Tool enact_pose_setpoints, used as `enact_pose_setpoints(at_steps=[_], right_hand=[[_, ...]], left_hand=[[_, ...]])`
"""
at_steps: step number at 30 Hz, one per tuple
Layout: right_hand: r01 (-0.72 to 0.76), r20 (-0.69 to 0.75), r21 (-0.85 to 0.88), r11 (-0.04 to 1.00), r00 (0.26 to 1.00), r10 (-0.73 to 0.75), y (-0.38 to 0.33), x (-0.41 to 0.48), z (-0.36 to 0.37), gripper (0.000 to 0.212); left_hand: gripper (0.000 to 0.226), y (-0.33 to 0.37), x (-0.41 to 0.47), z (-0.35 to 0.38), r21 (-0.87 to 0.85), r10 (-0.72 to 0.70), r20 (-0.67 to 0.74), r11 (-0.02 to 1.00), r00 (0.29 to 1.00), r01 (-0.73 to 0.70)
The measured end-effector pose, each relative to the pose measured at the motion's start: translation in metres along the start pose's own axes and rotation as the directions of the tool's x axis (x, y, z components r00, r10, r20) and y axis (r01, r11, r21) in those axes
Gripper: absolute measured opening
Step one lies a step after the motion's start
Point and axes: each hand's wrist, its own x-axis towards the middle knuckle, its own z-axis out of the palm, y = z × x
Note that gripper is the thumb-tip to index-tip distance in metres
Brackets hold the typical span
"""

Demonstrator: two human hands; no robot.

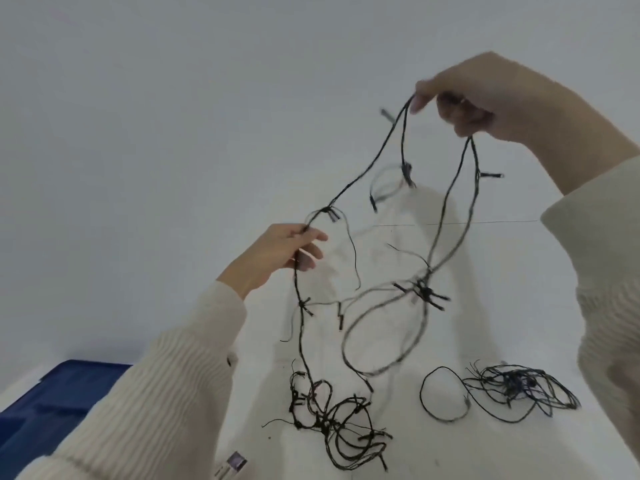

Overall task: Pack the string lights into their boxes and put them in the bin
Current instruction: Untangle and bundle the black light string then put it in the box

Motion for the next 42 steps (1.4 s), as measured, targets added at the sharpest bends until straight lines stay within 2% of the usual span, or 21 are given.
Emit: enact_pose_setpoints(at_steps=[3, 4, 6, 8, 11, 14, 16, 19, 21, 22, 23, 24, 25, 26, 27, 29, 32, 35, 39, 41, 42], right_hand=[[-0.028, 0.416, -0.337, 0.941, 0.892, 0.175, 0.003, -0.019, 0.015, 0.022], [0.027, 0.491, -0.443, 0.896, 0.844, 0.218, 0.003, -0.023, 0.022, 0.022], [0.088, 0.505, -0.490, 0.867, 0.840, 0.200, 0.000, -0.029, 0.038, 0.045], [0.056, 0.499, -0.237, 0.970, 0.864, 0.072, -0.005, -0.027, 0.050, 0.068], [-0.053, 0.554, 0.050, 0.997, 0.833, 0.017, -0.007, -0.028, 0.055, 0.034], [-0.144, 0.414, 0.220, 0.965, 0.909, 0.041, 0.004, -0.031, 0.035, 0.021], [-0.157, 0.302, 0.385, 0.909, 0.952, 0.036, 0.016, -0.036, 0.015, 0.024], [-0.145, 0.185, 0.576, 0.805, 0.982, 0.044, 0.044, -0.056, -0.012, 0.024], [-0.213, 0.309, 0.407, 0.888, 0.947, 0.086, 0.063, -0.077, -0.017, 0.035], [-0.250, 0.440, 0.203, 0.947, 0.887, 0.140, 0.071, -0.091, -0.013, 0.042], [-0.225, 0.583, -0.065, 0.972, 0.782, 0.220, 0.077, -0.104, -0.003, 0.049], [-0.121, 0.677, -0.323, 0.939, 0.663, 0.319, 0.080, -0.117, 0.009, 0.059], [-0.011, 0.689, -0.495, 0.869, 0.604, 0.401, 0.082, -0.126, 0.023, 0.070], [0.035, 0.648, -0.568, 0.822, 0.634, 0.421, 0.081, -0.133, 0.037, 0.081], [0.005, 0.587, -0.546, 0.837, 0.716, 0.378, 0.079, -0.140, 0.049, 0.091], [-0.151, 0.479, -0.253, 0.955, 0.839, 0.260, 0.076, -0.150, 0.072, 0.098], [-0.358, 0.508, 0.173, 0.917, 0.831, 0.228, 0.088, -0.175, 0.104, 0.062], [-0.487, 0.454, 0.276, 0.829, 0.826, 0.334, 0.116, -0.201, 0.105, 0.027], [-0.499, 0.120, 0.547, 0.672, 0.842, 0.527, 0.162, -0.235, 0.077, 0.020], [-0.522, -0.072, 0.474, 0.709, 0.779, 0.622, 0.184, -0.252, 0.063, 0.021], [-0.588, -0.164, 0.254, 0.768, 0.756, 0.633, 0.196, -0.259, 0.059, 0.022]], left_hand=[[0.022, 0.033, 0.007, -0.008, -0.178, 0.053, -0.171, 0.981, 0.984, -0.083], [0.022, 0.050, 0.008, -0.009, -0.167, 0.096, -0.167, 0.978, 0.981, -0.124], [0.017, 0.085, 0.005, -0.003, 0.010, 0.195, -0.073, 0.981, 0.978, -0.194], [0.012, 0.116, -0.001, 0.007, 0.225, 0.245, 0.057, 0.941, 0.968, -0.251], [0.008, 0.134, -0.004, 0.008, 0.268, 0.274, 0.062, 0.922, 0.960, -0.280], [0.006, 0.104, -0.002, -0.006, 0.235, 0.280, 0.046, 0.930, 0.959, -0.283], [0.003, 0.061, -0.005, -0.009, 0.300, 0.208, 0.172, 0.920, 0.963, -0.253], [0.013, -0.009, -0.016, -0.016, 0.519, -0.043, 0.275, 0.847, 0.960, -0.111], [0.019, -0.033, -0.023, -0.020, 0.472, -0.141, 0.219, 0.881, 0.965, 0.022], [0.022, -0.034, -0.024, -0.018, 0.413, -0.145, 0.166, 0.909, 0.975, 0.065], [0.024, -0.030, -0.025, -0.013, 0.387, -0.120, 0.121, 0.920, 0.985, 0.065], [0.025, -0.021, -0.027, -0.003, 0.415, -0.076, 0.098, 0.909, 0.992, 0.029], [0.024, -0.009, -0.029, 0.011, 0.477, -0.025, 0.111, 0.879, 0.993, -0.031], [0.023, 0.004, -0.033, 0.027, 0.561, 0.027, 0.165, 0.820, 0.986, -0.116], [0.021, 0.015, -0.037, 0.046, 0.633, 0.070, 0.227, 0.748, 0.971, -0.202], [0.022, 0.026, -0.046, 0.078, 0.686, 0.129, 0.310, 0.656, 0.942, -0.315], [0.020, 0.015, -0.053, 0.097, 0.615, 0.107, 0.380, 0.713, 0.919, -0.337], [0.017, -0.015, -0.059, 0.080, 0.480, -0.083, 0.446, 0.863, 0.891, -0.159], [0.014, -0.072, -0.065, 0.049, 0.549, -0.276, 0.484, 0.835, 0.831, -0.043], [0.013, -0.087, -0.064, 0.032, 0.615, -0.306, 0.408, 0.788, 0.860, -0.011], [0.014, -0.089, -0.063, 0.027, 0.608, -0.305, 0.379, 0.794, 0.874, 0.014]])
